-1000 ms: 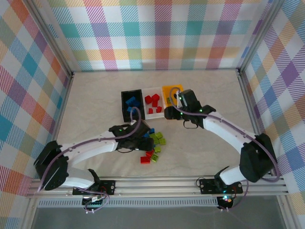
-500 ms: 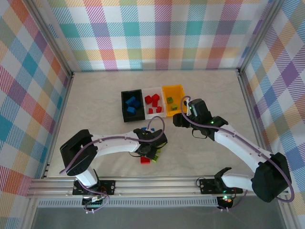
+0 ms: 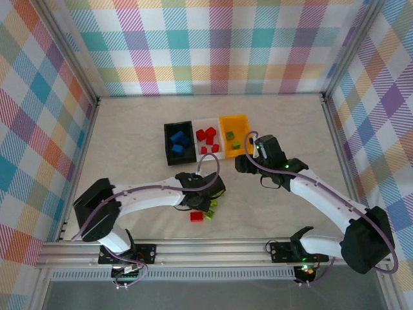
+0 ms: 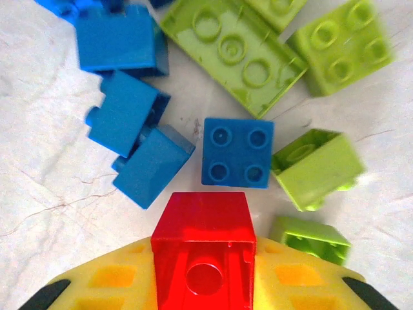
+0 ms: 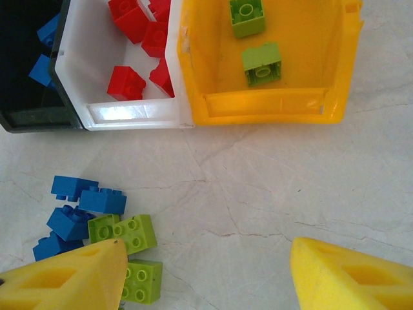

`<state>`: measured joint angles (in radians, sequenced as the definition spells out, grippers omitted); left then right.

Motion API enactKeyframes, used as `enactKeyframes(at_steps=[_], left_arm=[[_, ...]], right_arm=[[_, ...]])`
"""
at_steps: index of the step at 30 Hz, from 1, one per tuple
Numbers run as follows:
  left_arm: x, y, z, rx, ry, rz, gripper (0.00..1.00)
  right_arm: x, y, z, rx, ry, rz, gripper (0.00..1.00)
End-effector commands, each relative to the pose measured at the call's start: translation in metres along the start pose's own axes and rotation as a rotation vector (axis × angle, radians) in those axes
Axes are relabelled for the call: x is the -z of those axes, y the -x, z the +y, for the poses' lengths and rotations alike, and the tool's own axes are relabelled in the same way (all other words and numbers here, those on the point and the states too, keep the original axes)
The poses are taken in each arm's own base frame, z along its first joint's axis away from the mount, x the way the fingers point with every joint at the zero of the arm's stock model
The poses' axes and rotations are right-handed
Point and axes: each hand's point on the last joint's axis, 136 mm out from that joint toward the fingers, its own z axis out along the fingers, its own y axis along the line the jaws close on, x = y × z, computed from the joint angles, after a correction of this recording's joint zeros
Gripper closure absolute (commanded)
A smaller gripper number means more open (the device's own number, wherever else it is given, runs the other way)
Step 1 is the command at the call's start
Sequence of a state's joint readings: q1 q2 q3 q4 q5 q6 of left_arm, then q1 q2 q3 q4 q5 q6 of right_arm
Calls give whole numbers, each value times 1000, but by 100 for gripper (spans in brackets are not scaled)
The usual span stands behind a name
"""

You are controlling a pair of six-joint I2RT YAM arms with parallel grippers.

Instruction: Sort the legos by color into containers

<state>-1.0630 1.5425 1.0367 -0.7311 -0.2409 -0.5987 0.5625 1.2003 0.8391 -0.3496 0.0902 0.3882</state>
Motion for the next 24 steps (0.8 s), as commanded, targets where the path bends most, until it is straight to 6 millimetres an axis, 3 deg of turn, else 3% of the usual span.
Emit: enactKeyframes(at_steps=[1, 7, 10, 13, 18, 24], left_arm=[[32, 29, 23, 128, -38, -112, 73], [60, 98, 74, 345, -116, -255, 73], [64, 137, 74, 356, -148, -287, 73], [61, 178, 61, 340, -180, -302, 74], [36, 238, 60, 329, -102, -303, 76], [-13, 268, 77, 329, 39, -240, 78]], right_arm=[[1, 2, -1, -24, 4, -23, 32], [-2, -1, -2, -32, 5, -15, 32], [-1, -2, -3, -35, 2, -17, 32], [0, -5, -4, -38, 0, -13, 32], [3, -11, -4, -59, 18, -8, 31], [6, -19, -4, -56, 28, 17, 32]])
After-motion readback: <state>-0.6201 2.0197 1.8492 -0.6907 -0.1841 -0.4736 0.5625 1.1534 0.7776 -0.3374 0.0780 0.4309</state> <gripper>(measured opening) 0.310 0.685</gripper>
